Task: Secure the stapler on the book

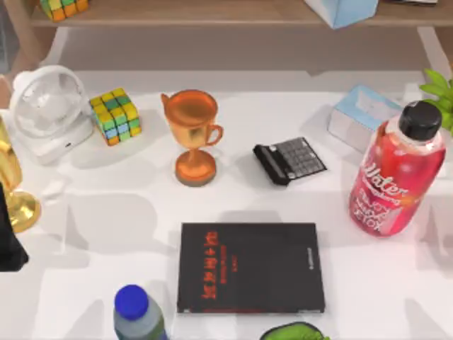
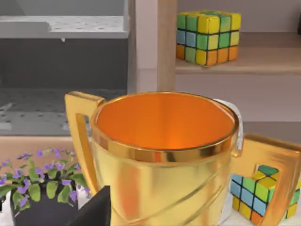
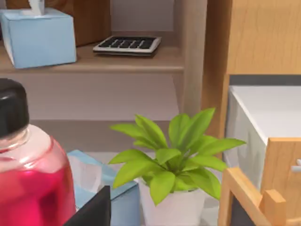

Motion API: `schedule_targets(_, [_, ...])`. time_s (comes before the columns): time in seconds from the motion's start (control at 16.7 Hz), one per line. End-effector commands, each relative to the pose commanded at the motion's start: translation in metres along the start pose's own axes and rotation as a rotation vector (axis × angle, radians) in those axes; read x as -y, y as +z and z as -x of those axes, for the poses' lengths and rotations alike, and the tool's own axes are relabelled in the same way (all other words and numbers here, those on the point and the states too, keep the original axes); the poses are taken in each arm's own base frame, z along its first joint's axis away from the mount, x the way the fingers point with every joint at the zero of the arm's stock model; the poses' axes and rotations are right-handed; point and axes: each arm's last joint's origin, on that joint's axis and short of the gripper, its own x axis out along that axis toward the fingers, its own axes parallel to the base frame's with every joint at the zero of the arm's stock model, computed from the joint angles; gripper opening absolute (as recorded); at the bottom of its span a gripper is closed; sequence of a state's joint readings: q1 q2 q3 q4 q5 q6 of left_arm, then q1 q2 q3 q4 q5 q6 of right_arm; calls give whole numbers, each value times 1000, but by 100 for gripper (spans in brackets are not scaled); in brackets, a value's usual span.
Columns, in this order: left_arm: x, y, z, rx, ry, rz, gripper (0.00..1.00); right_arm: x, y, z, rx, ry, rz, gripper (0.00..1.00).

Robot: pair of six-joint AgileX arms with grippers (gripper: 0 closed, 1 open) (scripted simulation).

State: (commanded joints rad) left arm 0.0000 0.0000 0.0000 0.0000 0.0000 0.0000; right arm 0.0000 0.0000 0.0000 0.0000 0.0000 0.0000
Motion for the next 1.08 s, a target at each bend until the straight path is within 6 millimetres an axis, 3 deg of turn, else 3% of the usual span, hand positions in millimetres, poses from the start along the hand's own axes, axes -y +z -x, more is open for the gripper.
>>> schedule_targets(0.18, [0,0,0,0,0,0,100,-1,2,0,-7,10,2,100])
schedule_targets(0.36, [0,0,0,0,0,0,100,-3,18,-1,-75,56,16,100])
schedule_targets(0.66, [0,0,0,0,0,0,100,1,81,-23,-320,43,74,100])
schedule_targets(0.84, [0,0,0,0,0,0,100,11,124,-67,-541,7,122,100])
schedule_targets(1.08, [0,0,0,0,0,0,100,38,155,-157,-852,-4,185,100])
